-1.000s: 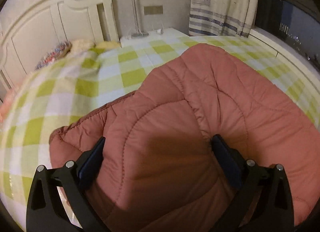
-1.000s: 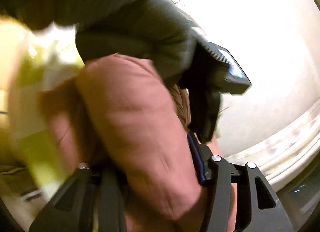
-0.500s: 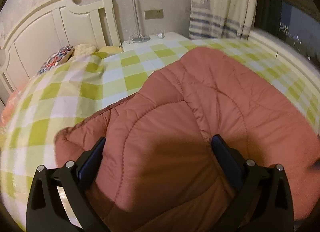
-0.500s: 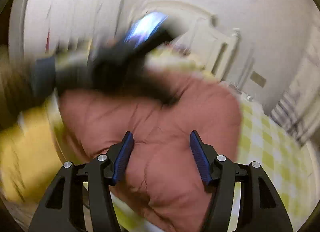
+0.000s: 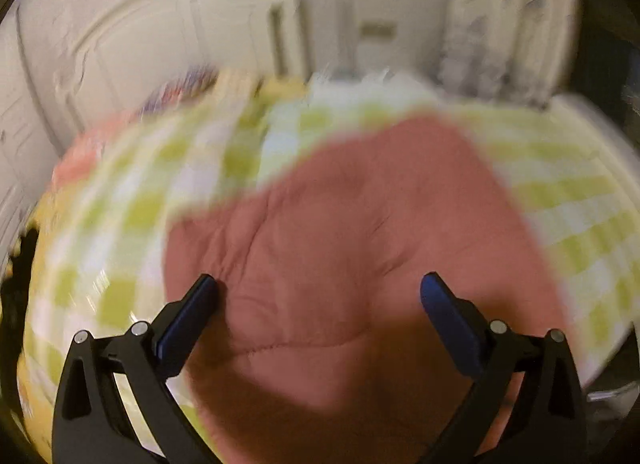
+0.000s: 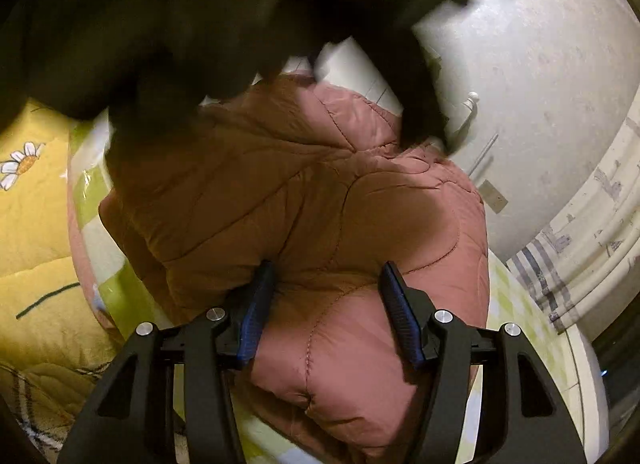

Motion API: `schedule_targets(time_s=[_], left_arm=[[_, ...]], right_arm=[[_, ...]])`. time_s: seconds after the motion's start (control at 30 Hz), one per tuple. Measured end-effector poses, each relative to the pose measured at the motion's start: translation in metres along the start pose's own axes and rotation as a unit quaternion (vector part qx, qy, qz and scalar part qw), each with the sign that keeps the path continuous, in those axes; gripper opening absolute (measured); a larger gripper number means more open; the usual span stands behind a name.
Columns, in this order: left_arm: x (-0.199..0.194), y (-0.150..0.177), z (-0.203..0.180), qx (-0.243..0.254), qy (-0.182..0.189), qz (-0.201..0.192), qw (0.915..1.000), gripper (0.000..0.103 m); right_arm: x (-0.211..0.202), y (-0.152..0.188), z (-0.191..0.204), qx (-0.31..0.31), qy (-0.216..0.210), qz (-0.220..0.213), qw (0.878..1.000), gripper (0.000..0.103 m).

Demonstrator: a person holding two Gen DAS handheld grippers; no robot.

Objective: Fold large clothes

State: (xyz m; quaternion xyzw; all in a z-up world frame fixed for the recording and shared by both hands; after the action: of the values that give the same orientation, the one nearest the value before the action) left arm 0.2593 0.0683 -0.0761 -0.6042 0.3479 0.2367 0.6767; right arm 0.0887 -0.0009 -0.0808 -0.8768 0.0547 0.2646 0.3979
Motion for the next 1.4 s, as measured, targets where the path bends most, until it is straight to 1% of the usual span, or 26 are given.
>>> schedule_targets(time_s=[0.03, 0.07, 0.1, 0.13, 0.2, 0.23, 0.33, 0.4, 0.47, 0.53, 0.63, 0.7, 0.77, 0.8, 0.83, 0.9, 0.93, 1.03, 1.1, 1.13, 1.2, 1.23, 1.3, 1.33, 1.37, 1.4], left_arm=[[0.011, 0.006, 0.004, -0.001, 0.013, -0.023, 0.9996, 0.101], [0.011, 0.008, 0.008, -0.009, 0.028, -0.045, 0.9985, 0.101], [0.01, 0.009, 0.012, -0.019, 0.036, -0.052, 0.9978, 0.101], [0.006, 0.008, 0.015, -0.024, 0.031, -0.059, 0.9975, 0.101], [0.004, 0.008, 0.013, -0.007, 0.019, -0.067, 0.9975, 0.101], [0.004, 0.008, 0.013, -0.003, 0.018, -0.069, 0.9974, 0.101], [0.005, 0.007, 0.019, -0.019, 0.036, -0.07, 0.9967, 0.101], [0.006, 0.009, 0.018, -0.019, 0.035, -0.074, 0.9964, 0.101], [0.004, 0.011, 0.016, -0.017, 0.028, -0.079, 0.9964, 0.101], [0.002, 0.012, 0.015, -0.016, 0.024, -0.081, 0.9963, 0.101], [0.0, 0.013, 0.013, -0.017, 0.02, -0.082, 0.9963, 0.101], [-0.001, 0.014, 0.013, -0.017, 0.018, -0.082, 0.9963, 0.101], [-0.002, 0.015, 0.012, -0.017, 0.017, -0.084, 0.9962, 0.101], [-0.002, 0.015, 0.013, -0.017, 0.018, -0.084, 0.9962, 0.101], [-0.003, 0.015, 0.012, -0.018, 0.017, -0.085, 0.9961, 0.101], [-0.004, 0.017, 0.012, -0.02, 0.014, -0.084, 0.9962, 0.101], [-0.004, 0.017, 0.012, -0.022, 0.014, -0.083, 0.9962, 0.101], [-0.003, 0.018, 0.013, -0.025, 0.015, -0.08, 0.9964, 0.101], [-0.004, 0.018, 0.013, -0.023, 0.015, -0.081, 0.9964, 0.101], [-0.004, 0.018, 0.013, -0.022, 0.013, -0.082, 0.9963, 0.101], [-0.004, 0.018, 0.013, -0.023, 0.012, -0.082, 0.9963, 0.101], [-0.004, 0.018, 0.014, -0.024, 0.012, -0.082, 0.9963, 0.101], [-0.005, 0.018, 0.015, -0.026, 0.012, -0.082, 0.9962, 0.101], [-0.005, 0.018, 0.015, -0.026, 0.011, -0.082, 0.9962, 0.101], [-0.004, 0.018, 0.015, -0.026, 0.011, -0.082, 0.9963, 0.101], [-0.004, 0.017, 0.014, -0.025, 0.01, -0.081, 0.9963, 0.101]], right_arm=[[0.0, -0.003, 0.003, 0.004, -0.012, -0.009, 1.0, 0.059], [-0.003, -0.004, 0.003, 0.008, -0.024, -0.01, 1.0, 0.059], [-0.006, -0.005, 0.0, 0.015, -0.043, -0.011, 0.999, 0.059], [-0.012, -0.006, -0.003, 0.027, -0.064, -0.019, 0.997, 0.059], [-0.022, -0.01, -0.023, 0.069, -0.111, -0.042, 0.99, 0.058], [-0.025, -0.011, -0.036, 0.09, -0.115, -0.048, 0.988, 0.058], [-0.029, -0.013, -0.094, 0.152, -0.086, -0.068, 0.982, 0.058], [-0.022, -0.014, -0.131, 0.182, -0.074, -0.07, 0.978, 0.054], [0.001, -0.019, -0.166, 0.197, -0.06, -0.059, 0.977, 0.046], [0.028, -0.026, -0.19, 0.208, -0.06, -0.044, 0.975, 0.042], [0.074, -0.043, -0.211, 0.207, -0.059, -0.015, 0.976, 0.041], [0.099, -0.053, -0.209, 0.198, -0.058, 0.006, 0.979, 0.041], [0.127, -0.052, -0.204, 0.183, -0.053, 0.034, 0.981, 0.041], [0.149, -0.049, -0.2, 0.176, -0.057, 0.062, 0.981, 0.041], [0.167, -0.04, -0.194, 0.171, -0.069, 0.085, 0.979, 0.042], [0.21, -0.011, -0.164, 0.147, -0.105, 0.163, 0.97, 0.042], [0.22, -0.003, -0.156, 0.145, -0.109, 0.173, 0.968, 0.042], [0.221, 0.0, -0.16, 0.175, -0.108, 0.166, 0.964, 0.042], [0.214, 0.0, -0.162, 0.172, -0.091, 0.158, 0.968, 0.042], [0.208, 0.001, -0.166, 0.182, -0.083, 0.151, 0.968, 0.043], [0.187, 0.004, -0.176, 0.226, -0.086, 0.123, 0.962, 0.044], [0.178, 0.006, -0.18, 0.249, -0.092, 0.11, 0.958, 0.047], [0.155, 0.016, -0.189, 0.305, -0.105, 0.088, 0.943, 0.068], [0.141, 0.025, -0.191, 0.337, -0.116, 0.079, 0.931, 0.087], [0.127, 0.034, -0.19, 0.363, -0.134, 0.068, 0.92, 0.092], [0.118, 0.039, -0.188, 0.377, -0.149, 0.059, 0.912, 0.092]])
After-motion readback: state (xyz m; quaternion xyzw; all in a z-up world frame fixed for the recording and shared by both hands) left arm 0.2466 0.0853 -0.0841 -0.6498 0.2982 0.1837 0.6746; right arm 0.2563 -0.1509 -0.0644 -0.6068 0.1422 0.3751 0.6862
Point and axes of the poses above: each gripper's, at about its wrist camera, not at the fingertips, and x roughly the way its jaws point, z to its left, y to its underside, the point moved 8 cm from there along x, roughly the way its jaws point, and after that the axes turned 6 degrees about -x, right-handed, at the moved point
